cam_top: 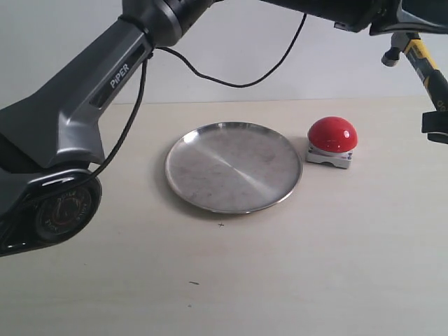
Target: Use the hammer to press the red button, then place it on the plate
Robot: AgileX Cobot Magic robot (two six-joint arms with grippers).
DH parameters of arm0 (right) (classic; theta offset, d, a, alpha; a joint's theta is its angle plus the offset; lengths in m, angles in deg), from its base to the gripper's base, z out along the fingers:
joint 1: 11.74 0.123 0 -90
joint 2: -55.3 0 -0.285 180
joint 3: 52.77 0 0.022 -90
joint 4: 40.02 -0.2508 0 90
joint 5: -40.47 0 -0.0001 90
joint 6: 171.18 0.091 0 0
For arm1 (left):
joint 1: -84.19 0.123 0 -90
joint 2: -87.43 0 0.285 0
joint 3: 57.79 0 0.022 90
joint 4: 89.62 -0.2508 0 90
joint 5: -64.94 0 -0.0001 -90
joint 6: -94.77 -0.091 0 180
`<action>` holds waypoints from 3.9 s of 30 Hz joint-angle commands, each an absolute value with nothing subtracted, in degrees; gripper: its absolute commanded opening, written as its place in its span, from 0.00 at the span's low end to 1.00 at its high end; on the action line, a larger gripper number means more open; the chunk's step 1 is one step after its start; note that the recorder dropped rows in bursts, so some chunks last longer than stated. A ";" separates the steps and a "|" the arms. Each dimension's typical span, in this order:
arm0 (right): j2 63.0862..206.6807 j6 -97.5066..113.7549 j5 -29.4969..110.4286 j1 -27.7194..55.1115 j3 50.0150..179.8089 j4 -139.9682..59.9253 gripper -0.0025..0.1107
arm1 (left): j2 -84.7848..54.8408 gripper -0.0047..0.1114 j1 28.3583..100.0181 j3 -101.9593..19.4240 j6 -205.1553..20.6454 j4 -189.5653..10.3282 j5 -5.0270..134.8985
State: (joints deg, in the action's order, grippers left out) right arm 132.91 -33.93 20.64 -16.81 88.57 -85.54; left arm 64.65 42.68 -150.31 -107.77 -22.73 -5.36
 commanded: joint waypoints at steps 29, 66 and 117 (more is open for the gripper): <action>132.51 -33.95 25.54 -17.06 89.24 -86.52 0.02 | 58.41 0.04 45.23 -150.49 -116.39 -38.58 -1.40; 132.51 -34.08 24.63 -17.06 89.24 -86.41 0.02 | 56.72 0.04 29.87 -150.49 -138.38 -53.63 -1.08; 132.51 -31.46 34.87 -21.41 86.31 -86.48 0.02 | 57.61 0.04 28.29 -150.49 -138.38 -30.43 13.00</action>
